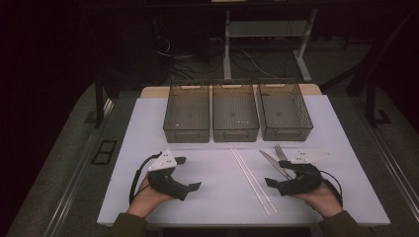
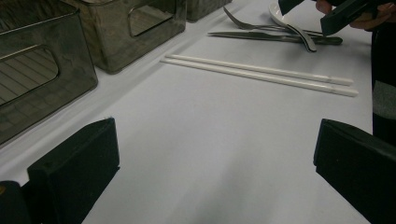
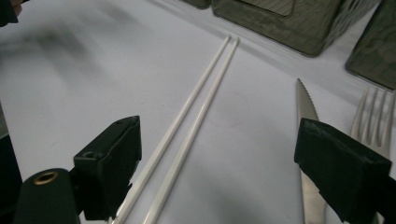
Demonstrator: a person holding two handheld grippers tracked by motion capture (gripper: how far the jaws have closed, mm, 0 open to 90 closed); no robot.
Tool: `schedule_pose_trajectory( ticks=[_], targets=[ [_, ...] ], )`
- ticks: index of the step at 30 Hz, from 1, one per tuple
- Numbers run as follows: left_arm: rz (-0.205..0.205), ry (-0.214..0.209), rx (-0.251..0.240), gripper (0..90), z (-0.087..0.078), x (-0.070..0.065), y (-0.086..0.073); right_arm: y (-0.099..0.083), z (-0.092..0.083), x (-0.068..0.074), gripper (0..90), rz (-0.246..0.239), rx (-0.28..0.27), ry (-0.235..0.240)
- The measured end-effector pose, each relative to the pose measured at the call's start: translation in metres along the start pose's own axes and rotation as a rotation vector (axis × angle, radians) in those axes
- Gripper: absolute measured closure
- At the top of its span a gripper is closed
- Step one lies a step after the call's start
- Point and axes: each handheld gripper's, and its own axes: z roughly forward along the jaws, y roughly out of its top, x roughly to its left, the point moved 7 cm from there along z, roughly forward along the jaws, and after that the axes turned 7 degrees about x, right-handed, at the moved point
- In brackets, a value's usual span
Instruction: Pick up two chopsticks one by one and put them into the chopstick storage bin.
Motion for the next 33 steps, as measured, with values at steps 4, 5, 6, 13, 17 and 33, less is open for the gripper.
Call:
schedule_pose_trajectory(
  ticks=[4,5,6,13,17,33],
  targets=[
    [-0.003,-0.002,0.002,0.0,0.001,0.0,0.0,0.001,0.005,0.003,15.0,-0.002,0.012,0.007],
    [0.001,-0.003,0.005,0.0,0.001,0.0,-0.001,0.001,0.006,0.003,15.1,-0.004,0.014,0.007],
    [0.001,-0.003,0.006,0.0,0.001,0.0,-0.001,0.002,0.007,0.004,15.2,-0.004,0.016,0.01],
    [0.0,-0.003,0.006,0.0,0.0,0.0,-0.001,0.003,0.014,0.012,19.7,-0.004,0.045,0.026],
    [0.0,-0.004,0.007,0.0,0.0,0.0,-0.001,0.003,0.02,0.015,24.1,-0.014,0.063,0.033],
    [-0.004,-0.009,0.008,0.0,0.0,0.0,-0.002,-0.003,0.037,0.025,53.8,-0.038,0.177,0.013]
  ],
)
